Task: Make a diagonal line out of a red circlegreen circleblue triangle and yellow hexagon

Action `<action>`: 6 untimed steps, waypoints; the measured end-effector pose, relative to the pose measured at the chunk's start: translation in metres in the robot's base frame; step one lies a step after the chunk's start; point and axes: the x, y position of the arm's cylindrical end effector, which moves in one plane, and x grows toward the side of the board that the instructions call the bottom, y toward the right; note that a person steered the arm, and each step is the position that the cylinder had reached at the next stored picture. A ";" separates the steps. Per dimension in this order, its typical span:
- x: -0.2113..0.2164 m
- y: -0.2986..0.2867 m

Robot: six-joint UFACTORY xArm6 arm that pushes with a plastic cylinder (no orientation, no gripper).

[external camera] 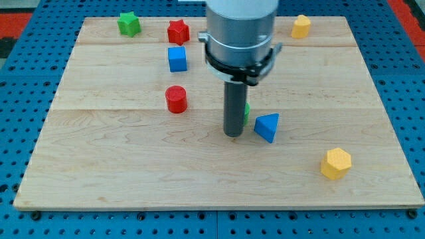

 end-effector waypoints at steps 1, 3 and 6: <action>0.015 0.029; 0.019 0.092; -0.052 0.004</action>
